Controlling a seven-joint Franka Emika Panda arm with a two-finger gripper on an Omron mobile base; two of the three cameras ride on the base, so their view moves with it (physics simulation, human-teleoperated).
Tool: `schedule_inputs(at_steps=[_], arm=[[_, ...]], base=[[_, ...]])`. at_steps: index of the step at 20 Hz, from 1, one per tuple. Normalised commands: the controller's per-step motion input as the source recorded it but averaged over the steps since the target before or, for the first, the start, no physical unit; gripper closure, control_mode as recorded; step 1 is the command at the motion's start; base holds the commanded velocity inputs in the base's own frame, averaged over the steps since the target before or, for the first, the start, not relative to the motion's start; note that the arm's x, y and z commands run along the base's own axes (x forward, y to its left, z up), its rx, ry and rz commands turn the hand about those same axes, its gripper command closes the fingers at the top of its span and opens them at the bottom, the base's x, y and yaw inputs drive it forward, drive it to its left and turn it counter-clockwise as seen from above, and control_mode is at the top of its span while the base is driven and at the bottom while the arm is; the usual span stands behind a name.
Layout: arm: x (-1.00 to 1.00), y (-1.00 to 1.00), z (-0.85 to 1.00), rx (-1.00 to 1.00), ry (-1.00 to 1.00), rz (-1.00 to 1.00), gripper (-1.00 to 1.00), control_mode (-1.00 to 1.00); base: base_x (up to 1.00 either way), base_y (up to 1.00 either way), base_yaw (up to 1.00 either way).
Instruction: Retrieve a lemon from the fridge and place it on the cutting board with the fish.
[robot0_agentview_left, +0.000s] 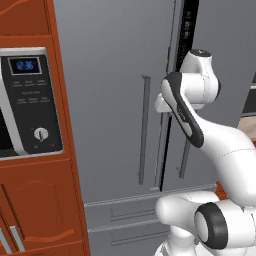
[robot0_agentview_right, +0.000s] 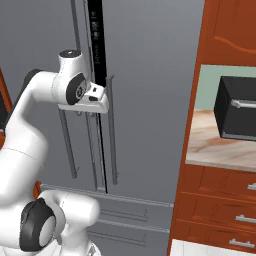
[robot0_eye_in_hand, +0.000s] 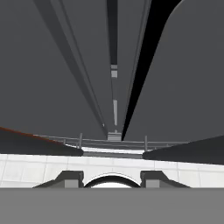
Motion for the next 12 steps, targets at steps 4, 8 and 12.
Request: schedule_inputs(at_steps=[4, 8, 12], arm=[[0.00, 0.00, 0.00, 0.00, 0.01, 0.00, -1.00, -1.00], [-0.04, 0.00, 0.00, 0.00, 0.00, 0.00, -1.00, -1.00], [-0.14, 0.00, -0.01, 0.00, 0.02, 0.00, -1.00, -1.00]], base=[[0.00, 0.00, 0.00], [0.00, 0.00, 0.00], [0.00, 0.00, 0.00]])
